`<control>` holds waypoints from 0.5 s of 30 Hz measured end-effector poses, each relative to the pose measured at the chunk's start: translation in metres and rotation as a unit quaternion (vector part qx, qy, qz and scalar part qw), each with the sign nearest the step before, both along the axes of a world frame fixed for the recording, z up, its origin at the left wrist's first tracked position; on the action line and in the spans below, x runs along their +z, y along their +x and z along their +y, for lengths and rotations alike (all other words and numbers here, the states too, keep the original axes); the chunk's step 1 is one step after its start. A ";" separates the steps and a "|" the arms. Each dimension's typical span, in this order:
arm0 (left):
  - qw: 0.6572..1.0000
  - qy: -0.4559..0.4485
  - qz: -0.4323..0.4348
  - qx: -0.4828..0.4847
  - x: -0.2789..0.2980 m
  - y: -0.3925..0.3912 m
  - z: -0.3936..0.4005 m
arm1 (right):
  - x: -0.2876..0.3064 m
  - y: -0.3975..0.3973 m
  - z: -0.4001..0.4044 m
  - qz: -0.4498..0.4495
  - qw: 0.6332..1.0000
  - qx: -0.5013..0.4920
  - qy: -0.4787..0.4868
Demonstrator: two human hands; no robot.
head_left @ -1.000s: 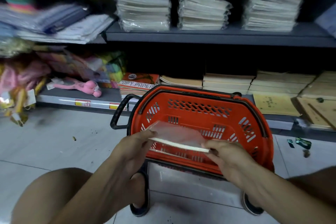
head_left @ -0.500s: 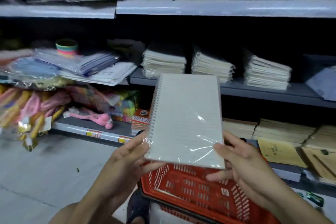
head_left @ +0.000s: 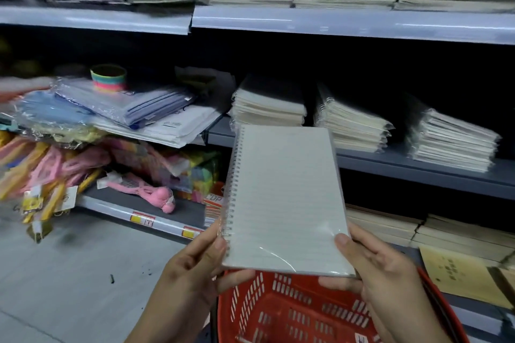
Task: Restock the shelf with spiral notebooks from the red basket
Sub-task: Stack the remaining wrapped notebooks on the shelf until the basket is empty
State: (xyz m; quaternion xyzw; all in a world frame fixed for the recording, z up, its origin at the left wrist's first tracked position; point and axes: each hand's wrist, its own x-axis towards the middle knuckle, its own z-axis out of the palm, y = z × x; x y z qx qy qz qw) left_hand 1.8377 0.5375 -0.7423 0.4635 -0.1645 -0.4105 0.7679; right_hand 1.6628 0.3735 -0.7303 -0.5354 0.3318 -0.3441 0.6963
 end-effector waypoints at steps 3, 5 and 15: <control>0.999 -0.011 -0.036 0.000 0.017 0.023 -0.020 | 0.004 0.024 -0.020 -0.016 1.000 -0.025 -0.004; 0.997 -0.021 -0.073 -0.019 0.034 0.041 -0.038 | 0.015 0.044 -0.038 -0.028 0.999 -0.014 -0.015; 0.993 -0.088 -0.034 0.076 0.066 0.144 -0.142 | 0.051 0.166 -0.134 -0.072 0.994 -0.003 0.085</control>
